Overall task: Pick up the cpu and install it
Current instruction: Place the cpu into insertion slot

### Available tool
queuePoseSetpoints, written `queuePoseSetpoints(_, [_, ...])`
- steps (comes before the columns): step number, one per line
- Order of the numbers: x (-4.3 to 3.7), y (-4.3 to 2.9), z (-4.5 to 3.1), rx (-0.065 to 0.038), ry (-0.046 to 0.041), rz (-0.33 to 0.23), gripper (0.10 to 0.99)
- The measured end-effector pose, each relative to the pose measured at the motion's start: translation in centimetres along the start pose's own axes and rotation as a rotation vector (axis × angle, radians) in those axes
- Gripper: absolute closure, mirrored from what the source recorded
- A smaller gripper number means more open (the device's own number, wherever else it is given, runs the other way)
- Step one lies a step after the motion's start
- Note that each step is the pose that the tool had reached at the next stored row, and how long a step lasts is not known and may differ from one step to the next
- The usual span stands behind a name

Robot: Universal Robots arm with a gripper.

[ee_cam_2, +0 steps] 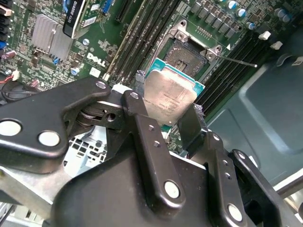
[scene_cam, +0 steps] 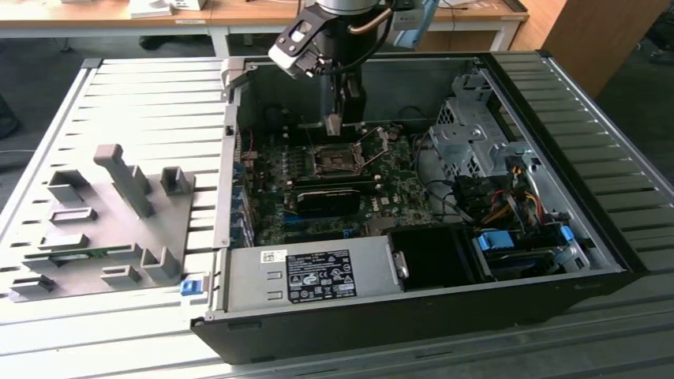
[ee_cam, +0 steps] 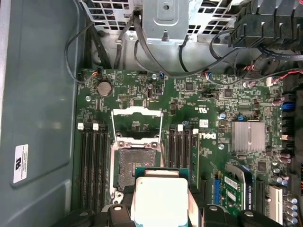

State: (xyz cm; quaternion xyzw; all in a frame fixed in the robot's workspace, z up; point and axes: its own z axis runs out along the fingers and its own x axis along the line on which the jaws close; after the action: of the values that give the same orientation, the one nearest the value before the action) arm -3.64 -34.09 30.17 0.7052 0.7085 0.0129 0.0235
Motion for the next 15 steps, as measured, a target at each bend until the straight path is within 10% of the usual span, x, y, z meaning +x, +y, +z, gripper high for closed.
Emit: queuePoseSetpoints(15, [1.53, 0.32, 1.94, 0.000, 0.0005, 0.015, 0.561])
